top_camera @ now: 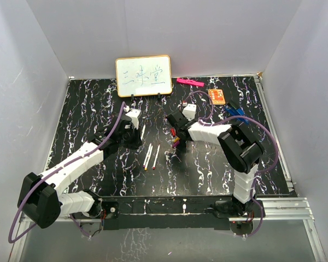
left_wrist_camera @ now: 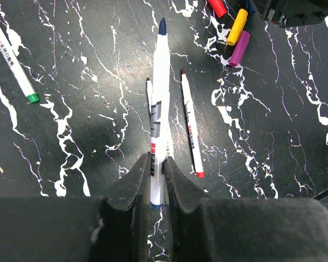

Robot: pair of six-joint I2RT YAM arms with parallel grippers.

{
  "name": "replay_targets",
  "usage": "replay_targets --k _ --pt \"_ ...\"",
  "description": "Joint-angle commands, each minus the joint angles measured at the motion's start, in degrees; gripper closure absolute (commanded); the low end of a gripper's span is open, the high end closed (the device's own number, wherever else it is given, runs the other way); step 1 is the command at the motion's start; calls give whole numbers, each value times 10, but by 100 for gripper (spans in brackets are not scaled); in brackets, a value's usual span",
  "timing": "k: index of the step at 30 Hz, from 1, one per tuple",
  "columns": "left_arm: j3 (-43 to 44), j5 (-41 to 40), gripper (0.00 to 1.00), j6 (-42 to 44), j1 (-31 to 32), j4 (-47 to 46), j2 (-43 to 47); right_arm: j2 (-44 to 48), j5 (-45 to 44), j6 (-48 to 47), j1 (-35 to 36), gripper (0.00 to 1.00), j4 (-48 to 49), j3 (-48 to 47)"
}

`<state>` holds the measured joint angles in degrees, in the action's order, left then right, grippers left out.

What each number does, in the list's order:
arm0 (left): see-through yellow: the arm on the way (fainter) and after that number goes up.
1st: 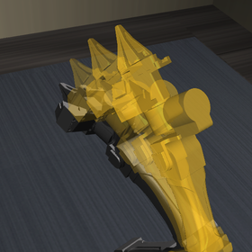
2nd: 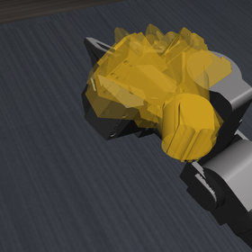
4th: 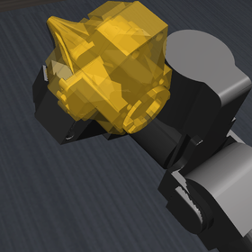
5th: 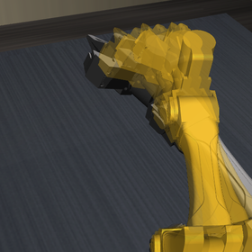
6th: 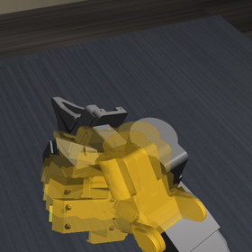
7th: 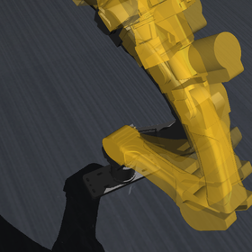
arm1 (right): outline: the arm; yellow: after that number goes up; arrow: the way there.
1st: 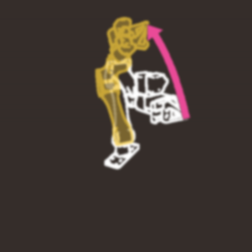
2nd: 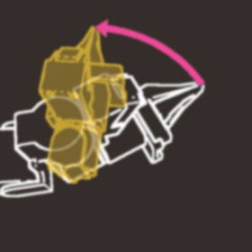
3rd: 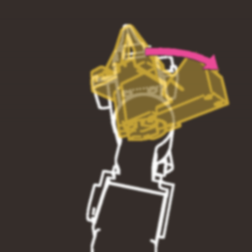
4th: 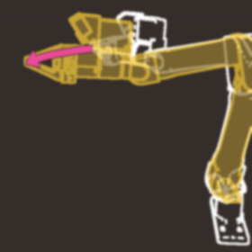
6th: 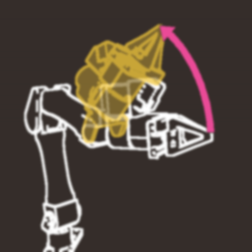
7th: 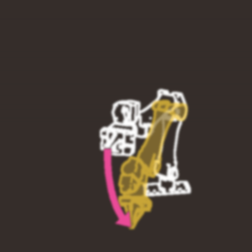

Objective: Insert the pens into the pen caps

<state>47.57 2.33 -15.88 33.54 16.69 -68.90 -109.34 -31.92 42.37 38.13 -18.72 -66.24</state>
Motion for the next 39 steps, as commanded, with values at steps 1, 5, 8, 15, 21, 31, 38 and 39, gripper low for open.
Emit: replay_targets --k 1,5,8,15,21,31,38,39 --pt "9 7 100 4 -1 -2 10 -40 65 -10 0 100 -56 26" --pt "9 33 100 13 -1 -5 3 -10 64 -25 0 100 -41 25" --pt "6 49 100 15 -1 -14 1 22 48 -44 -3 100 -27 15" --pt "-18 111 100 -1 -1 -79 16 157 55 -101 -23 100 68 16" --pt "-42 151 100 -19 -1 -150 2 276 99 -148 -30 100 206 77" --pt "-64 238 100 -72 19 -301 -31 402 220 -173 -32 100 470 236" --pt "-75 252 100 -107 52 -394 -49 428 257 -148 -32 100 669 331" --pt "-77 250 100 -111 57 -405 -51 427 259 -142 -32 100 696 341"
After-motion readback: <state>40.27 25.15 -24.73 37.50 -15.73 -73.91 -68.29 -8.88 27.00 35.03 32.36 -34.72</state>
